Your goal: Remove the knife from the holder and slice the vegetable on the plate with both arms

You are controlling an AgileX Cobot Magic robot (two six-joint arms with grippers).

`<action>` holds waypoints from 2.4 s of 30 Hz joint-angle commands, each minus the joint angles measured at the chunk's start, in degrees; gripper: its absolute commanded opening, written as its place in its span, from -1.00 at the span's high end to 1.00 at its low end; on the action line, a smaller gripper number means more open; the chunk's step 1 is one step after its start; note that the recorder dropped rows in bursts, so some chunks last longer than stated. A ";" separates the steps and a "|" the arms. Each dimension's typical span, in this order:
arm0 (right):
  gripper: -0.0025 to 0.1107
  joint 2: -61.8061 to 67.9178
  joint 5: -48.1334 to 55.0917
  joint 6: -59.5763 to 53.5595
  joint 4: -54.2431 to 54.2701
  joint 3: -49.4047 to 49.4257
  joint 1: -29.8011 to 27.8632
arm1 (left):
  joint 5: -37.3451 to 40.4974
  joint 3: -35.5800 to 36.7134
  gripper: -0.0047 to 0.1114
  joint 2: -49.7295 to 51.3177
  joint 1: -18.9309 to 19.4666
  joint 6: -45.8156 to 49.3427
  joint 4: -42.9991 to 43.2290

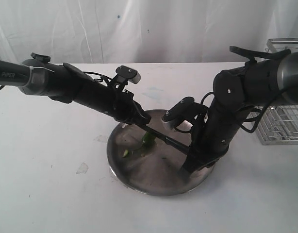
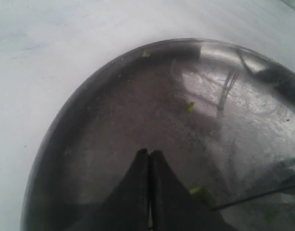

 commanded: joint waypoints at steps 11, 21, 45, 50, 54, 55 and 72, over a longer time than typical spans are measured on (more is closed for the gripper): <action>0.96 2.57 -0.01 -0.32 -1.28 0.16 0.05 | 0.69 0.26 0.92 4.07 0.18 0.17 0.05; 0.96 5.70 -0.31 -0.20 -4.84 0.16 0.05 | 1.62 0.26 0.92 4.48 0.18 0.17 0.75; 0.96 4.88 -2.11 5.02 -9.10 0.03 0.05 | -4.23 1.92 0.92 -0.19 0.88 0.39 2.74; 0.96 4.88 -2.11 5.02 -9.10 0.03 0.05 | -0.96 1.92 0.92 -3.26 2.23 0.00 2.49; 0.96 4.88 -2.11 5.02 -9.10 0.03 0.05 | 1.85 1.92 0.92 -3.13 2.32 0.48 1.56; 0.96 4.88 -2.11 5.02 -9.10 0.03 0.05 | 1.85 1.92 0.92 -2.88 2.32 0.48 0.51; 0.96 4.88 -1.78 5.02 -9.10 0.03 0.05 | 2.18 1.92 0.92 0.94 2.32 6.67 -8.46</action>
